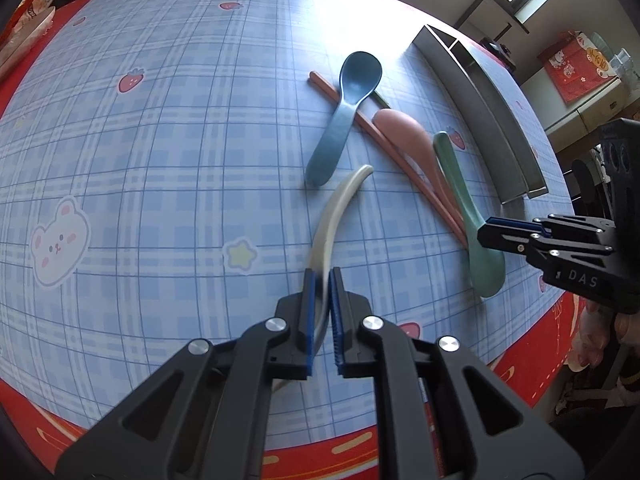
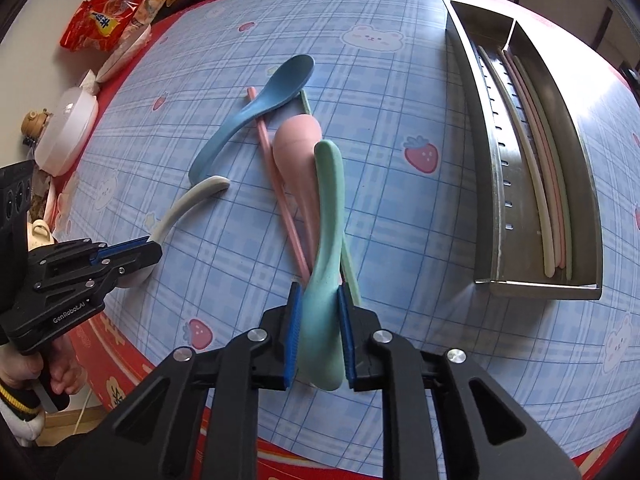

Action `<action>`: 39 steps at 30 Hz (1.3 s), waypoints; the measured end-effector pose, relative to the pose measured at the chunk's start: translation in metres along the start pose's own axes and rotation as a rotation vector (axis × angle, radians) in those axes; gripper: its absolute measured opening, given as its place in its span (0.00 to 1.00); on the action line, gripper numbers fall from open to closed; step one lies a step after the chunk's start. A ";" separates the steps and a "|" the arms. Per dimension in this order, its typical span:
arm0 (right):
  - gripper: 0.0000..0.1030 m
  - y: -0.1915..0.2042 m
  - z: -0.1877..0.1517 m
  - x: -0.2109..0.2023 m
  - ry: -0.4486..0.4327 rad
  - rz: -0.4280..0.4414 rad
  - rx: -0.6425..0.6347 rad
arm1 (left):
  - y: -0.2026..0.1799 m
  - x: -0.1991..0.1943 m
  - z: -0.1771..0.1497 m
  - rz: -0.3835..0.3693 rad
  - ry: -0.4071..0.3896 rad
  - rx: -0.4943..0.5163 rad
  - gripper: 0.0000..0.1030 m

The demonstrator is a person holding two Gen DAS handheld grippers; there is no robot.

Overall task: Organize utensils
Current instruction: 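Lift and carry both spoons toward the steel tray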

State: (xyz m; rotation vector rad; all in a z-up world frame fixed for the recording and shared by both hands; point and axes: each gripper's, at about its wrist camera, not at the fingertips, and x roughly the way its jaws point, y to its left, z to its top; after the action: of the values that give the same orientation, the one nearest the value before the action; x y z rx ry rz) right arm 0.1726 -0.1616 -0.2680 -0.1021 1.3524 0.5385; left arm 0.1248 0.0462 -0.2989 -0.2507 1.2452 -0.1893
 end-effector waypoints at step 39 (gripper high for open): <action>0.08 -0.004 -0.010 0.005 0.036 0.046 0.028 | -0.014 0.003 -0.009 0.049 0.023 0.058 0.16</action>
State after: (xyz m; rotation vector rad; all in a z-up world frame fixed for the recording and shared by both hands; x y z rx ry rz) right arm 0.1658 -0.1674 -0.2763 -0.0581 1.4000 0.5582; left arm 0.1169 0.0316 -0.3003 -0.1680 1.2658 -0.1858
